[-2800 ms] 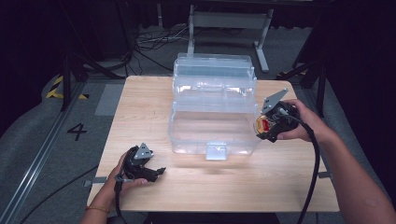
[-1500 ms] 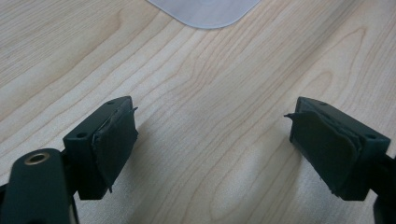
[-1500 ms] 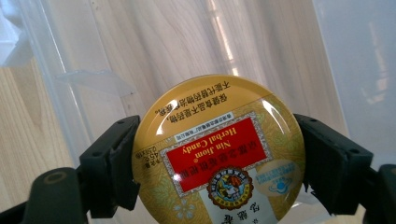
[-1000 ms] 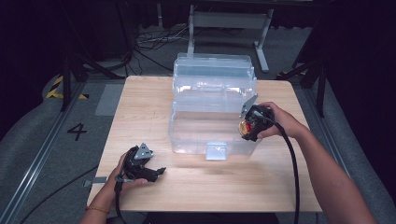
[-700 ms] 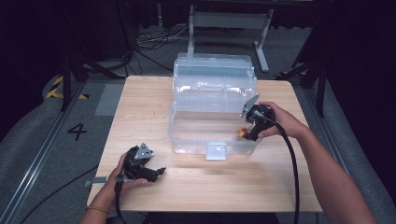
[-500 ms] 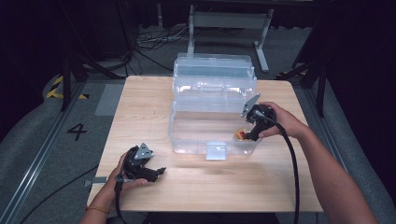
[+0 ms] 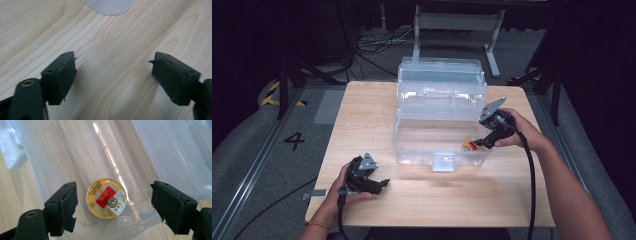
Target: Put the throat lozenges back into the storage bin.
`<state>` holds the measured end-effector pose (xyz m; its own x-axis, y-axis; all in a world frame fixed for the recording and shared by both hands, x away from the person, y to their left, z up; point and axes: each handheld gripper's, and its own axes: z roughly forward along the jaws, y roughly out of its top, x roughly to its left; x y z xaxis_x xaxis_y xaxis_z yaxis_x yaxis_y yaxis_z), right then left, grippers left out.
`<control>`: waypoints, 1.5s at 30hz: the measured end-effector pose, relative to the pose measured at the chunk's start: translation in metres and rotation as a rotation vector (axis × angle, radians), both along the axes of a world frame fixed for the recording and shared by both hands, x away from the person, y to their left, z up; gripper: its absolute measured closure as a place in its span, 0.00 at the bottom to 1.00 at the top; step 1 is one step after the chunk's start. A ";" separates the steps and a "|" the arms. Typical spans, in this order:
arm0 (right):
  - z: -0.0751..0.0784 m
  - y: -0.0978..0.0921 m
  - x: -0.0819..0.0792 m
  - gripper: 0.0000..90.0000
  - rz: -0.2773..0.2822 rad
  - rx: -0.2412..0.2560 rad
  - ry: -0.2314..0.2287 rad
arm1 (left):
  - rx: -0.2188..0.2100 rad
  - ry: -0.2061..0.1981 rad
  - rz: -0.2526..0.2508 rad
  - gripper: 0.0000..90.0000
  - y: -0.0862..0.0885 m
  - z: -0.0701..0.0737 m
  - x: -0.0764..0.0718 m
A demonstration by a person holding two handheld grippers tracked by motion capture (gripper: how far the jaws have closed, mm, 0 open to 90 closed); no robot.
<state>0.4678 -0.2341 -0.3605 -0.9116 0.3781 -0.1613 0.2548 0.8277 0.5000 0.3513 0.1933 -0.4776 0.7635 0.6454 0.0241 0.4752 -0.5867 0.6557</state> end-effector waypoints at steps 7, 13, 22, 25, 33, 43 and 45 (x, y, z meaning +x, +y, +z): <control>0.010 -0.018 0.001 0.27 -0.045 0.106 -0.017 | -0.007 -0.050 -0.015 0.25 -0.007 0.016 0.003; 0.018 -0.029 -0.005 0.29 -0.040 0.169 -0.046 | -0.037 -0.099 -0.029 0.26 -0.011 0.040 0.004; 0.045 -0.031 0.000 0.32 -0.089 0.173 -0.157 | -0.060 -0.151 -0.060 0.28 -0.026 0.083 0.008; 0.054 -0.028 0.008 0.33 -0.108 0.190 -0.181 | -0.076 -0.160 -0.082 0.27 -0.036 0.090 0.011; 0.067 -0.012 0.027 0.35 -0.140 0.212 -0.226 | -0.034 -0.155 -0.131 0.28 -0.067 0.094 0.026; 0.065 0.000 0.057 0.37 -0.187 0.261 -0.239 | 0.037 -0.098 -0.166 0.42 -0.080 0.086 0.046; 0.063 0.000 0.060 0.37 -0.190 0.271 -0.225 | 0.044 -0.089 -0.177 0.43 -0.082 0.085 0.049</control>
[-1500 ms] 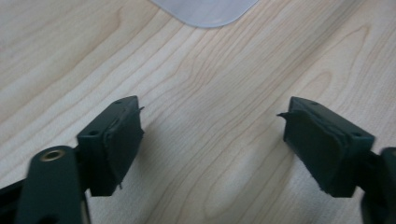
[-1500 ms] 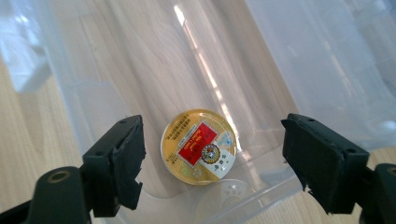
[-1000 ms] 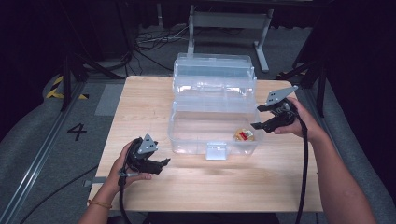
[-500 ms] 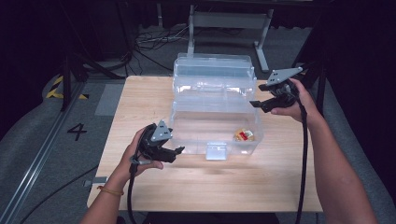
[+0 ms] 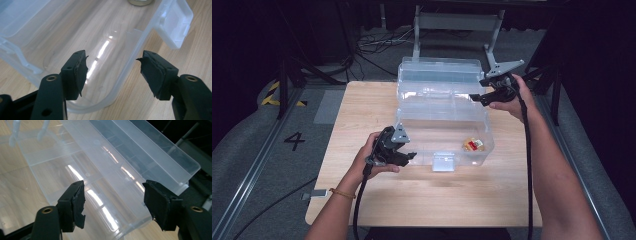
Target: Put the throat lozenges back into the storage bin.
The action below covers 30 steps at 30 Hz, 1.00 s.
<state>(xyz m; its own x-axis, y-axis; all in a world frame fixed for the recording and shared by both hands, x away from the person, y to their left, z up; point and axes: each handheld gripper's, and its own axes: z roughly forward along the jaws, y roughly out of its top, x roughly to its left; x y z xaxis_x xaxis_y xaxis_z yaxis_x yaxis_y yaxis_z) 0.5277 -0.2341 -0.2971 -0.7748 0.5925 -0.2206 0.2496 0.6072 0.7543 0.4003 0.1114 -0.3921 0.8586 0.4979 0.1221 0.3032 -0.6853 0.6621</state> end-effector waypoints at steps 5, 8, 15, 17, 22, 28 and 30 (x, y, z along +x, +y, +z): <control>-0.006 0.007 0.015 0.37 -0.014 -0.020 0.022 | 0.047 0.029 -0.036 0.48 -0.011 -0.008 0.007; -0.008 0.011 0.021 0.40 -0.019 -0.034 0.006 | 0.064 0.052 -0.048 0.54 -0.016 -0.013 0.011; -0.011 0.018 0.032 0.45 -0.020 -0.061 0.041 | 0.127 0.101 -0.124 0.70 -0.027 -0.012 0.015; -0.012 0.019 0.034 0.50 -0.028 -0.066 0.037 | 0.137 0.116 -0.153 0.79 -0.030 -0.011 0.015; -0.015 0.023 0.038 0.59 0.013 -0.090 0.075 | 0.181 0.099 -0.165 0.83 -0.035 -0.010 0.014; -0.008 0.027 0.042 0.76 0.096 -0.139 0.112 | 0.220 0.089 -0.176 0.83 -0.037 -0.009 0.014; -0.007 0.026 0.045 0.77 0.105 -0.149 0.129 | 0.244 0.076 -0.168 0.83 -0.039 -0.009 0.012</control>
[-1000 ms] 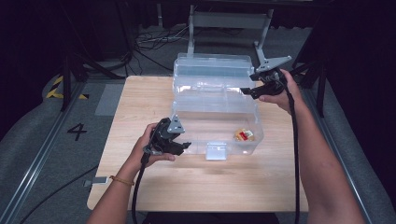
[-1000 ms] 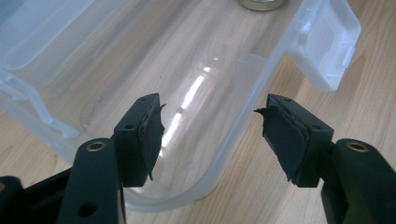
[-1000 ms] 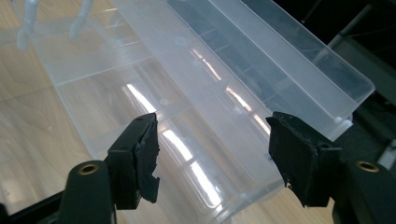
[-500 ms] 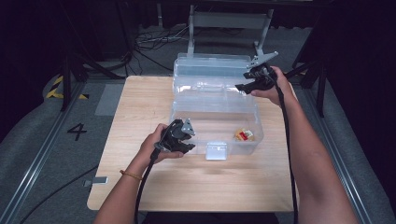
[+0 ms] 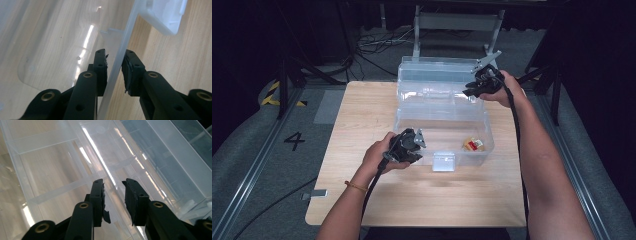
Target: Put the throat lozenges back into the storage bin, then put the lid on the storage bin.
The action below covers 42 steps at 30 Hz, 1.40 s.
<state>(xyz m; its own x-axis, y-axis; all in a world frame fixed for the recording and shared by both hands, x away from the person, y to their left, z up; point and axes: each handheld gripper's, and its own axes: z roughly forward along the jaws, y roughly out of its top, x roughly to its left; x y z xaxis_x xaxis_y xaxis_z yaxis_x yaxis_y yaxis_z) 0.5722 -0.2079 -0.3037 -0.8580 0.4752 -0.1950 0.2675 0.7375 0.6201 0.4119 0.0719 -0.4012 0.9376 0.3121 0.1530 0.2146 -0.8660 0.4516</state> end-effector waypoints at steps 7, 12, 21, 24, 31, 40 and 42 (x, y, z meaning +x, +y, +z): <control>0.004 0.004 0.004 0.83 0.033 -0.035 0.033 | 0.037 -0.007 0.007 0.81 -0.006 -0.002 0.000; 0.009 0.010 0.004 0.85 0.028 -0.111 0.049 | 0.054 0.007 0.012 0.81 -0.008 -0.002 0.000; 0.014 0.027 0.000 0.89 0.066 -0.269 0.019 | 0.054 0.020 0.025 0.81 -0.008 -0.002 0.001; 0.015 0.029 0.000 0.89 0.071 -0.289 0.018 | 0.050 0.025 0.035 0.80 -0.009 -0.002 0.001; 0.015 0.030 -0.004 0.90 0.080 -0.298 0.003 | 0.046 0.024 0.037 0.80 -0.009 -0.003 0.001; 0.016 0.036 -0.011 0.91 0.100 -0.369 -0.044 | 0.043 0.034 0.044 0.80 -0.009 -0.003 0.002; 0.016 0.035 -0.015 0.93 0.112 -0.363 -0.047 | 0.042 0.034 0.042 0.79 -0.009 -0.003 0.002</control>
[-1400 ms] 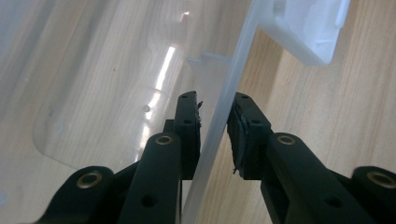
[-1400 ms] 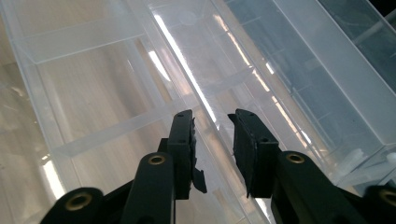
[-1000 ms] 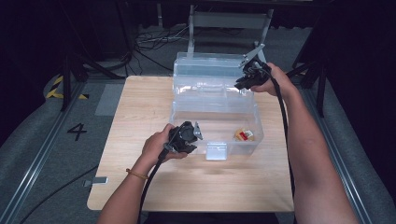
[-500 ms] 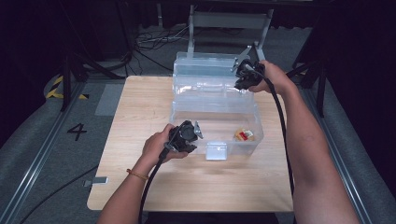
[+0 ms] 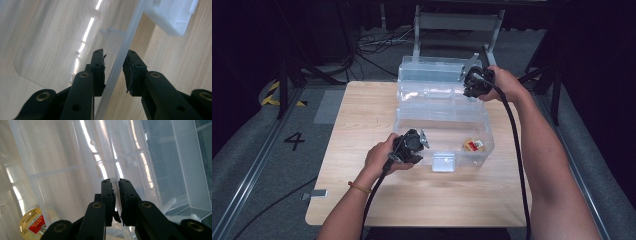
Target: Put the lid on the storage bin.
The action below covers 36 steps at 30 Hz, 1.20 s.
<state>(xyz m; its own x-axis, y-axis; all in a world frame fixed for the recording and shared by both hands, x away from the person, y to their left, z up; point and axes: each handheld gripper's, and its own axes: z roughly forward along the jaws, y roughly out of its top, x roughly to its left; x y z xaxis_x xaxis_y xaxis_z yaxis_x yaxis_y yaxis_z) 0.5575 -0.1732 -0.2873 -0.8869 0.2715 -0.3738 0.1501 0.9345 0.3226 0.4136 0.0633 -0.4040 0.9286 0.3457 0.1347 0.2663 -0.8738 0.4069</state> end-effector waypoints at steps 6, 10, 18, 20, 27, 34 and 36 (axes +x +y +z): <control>0.000 -0.005 -0.003 0.94 0.021 0.021 0.004 | 0.035 -0.013 0.004 0.77 -0.003 -0.001 -0.002; 0.000 -0.004 -0.006 0.94 0.022 0.010 -0.009 | 0.037 -0.012 0.015 0.76 -0.004 -0.001 -0.003; 0.001 -0.003 -0.010 0.96 0.040 0.006 -0.014 | -0.020 -0.013 0.022 0.75 0.000 -0.002 -0.004; 0.001 -0.002 -0.011 0.96 0.043 0.000 -0.019 | -0.064 -0.001 0.033 0.75 0.003 -0.003 -0.003; 0.003 0.000 -0.015 0.97 0.053 -0.010 -0.022 | -0.082 -0.007 0.040 0.74 0.002 -0.003 -0.004; 0.004 0.000 -0.023 0.98 0.079 0.014 -0.044 | -0.069 -0.007 0.048 0.74 -0.002 -0.004 -0.005; 0.005 -0.002 -0.028 0.98 0.086 0.032 -0.047 | -0.069 -0.009 0.054 0.73 -0.004 -0.004 -0.006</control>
<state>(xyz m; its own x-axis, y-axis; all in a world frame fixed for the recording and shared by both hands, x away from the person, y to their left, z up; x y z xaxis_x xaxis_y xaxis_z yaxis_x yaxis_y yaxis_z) 0.5300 -0.1754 -0.2823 -0.8893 0.2076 -0.4074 0.0538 0.9323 0.3577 0.4077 0.0598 -0.4080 0.9073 0.4037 0.1176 0.3079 -0.8283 0.4682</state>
